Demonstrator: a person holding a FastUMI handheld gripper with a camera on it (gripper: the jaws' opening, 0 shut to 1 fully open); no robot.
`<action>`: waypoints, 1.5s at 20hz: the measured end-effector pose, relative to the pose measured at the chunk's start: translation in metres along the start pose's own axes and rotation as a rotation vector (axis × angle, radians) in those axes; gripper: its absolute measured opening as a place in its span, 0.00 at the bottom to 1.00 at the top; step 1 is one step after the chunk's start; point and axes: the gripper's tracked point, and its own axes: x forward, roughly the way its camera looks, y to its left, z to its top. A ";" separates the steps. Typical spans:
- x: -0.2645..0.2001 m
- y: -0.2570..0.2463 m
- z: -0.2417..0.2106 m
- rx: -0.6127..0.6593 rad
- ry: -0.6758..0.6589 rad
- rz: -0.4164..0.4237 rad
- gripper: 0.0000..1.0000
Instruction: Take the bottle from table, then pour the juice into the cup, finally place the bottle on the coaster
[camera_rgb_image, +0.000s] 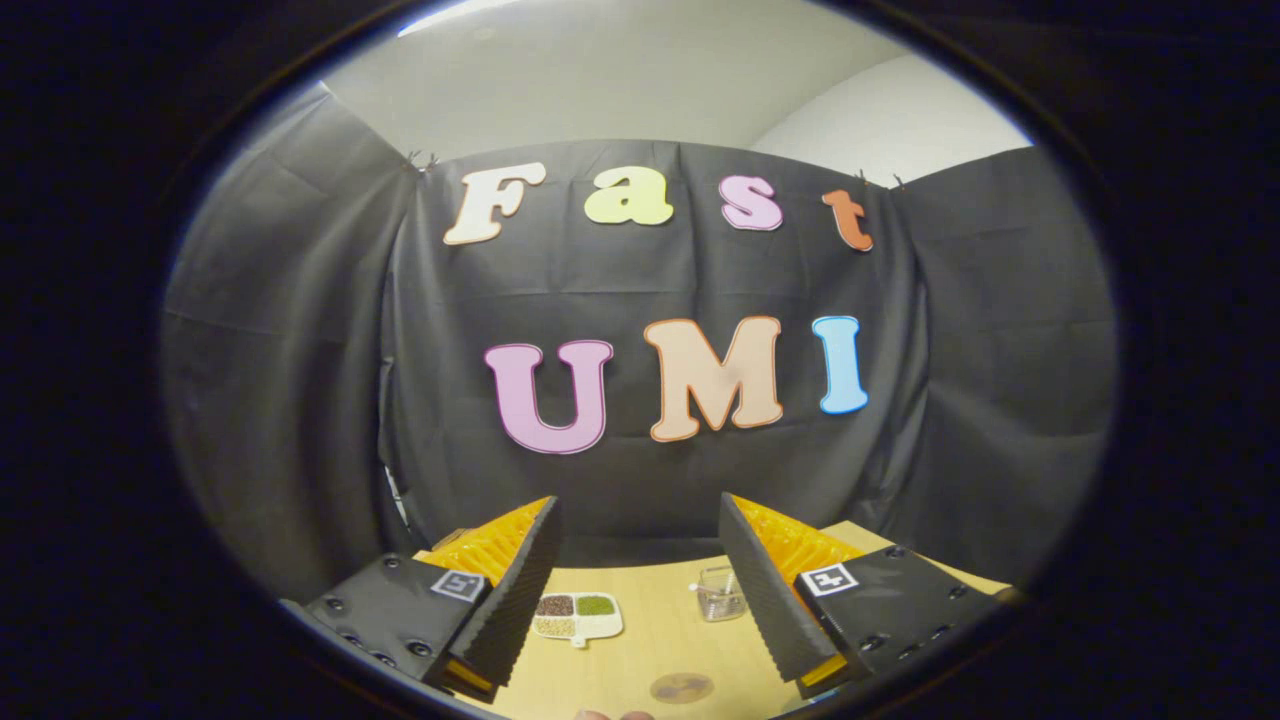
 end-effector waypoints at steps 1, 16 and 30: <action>0.000 -0.001 -0.002 -0.003 0.005 -0.004 0.98; -0.013 -0.010 -0.061 0.038 0.101 -0.034 0.98; -0.057 0.020 -0.159 0.070 0.251 0.007 0.98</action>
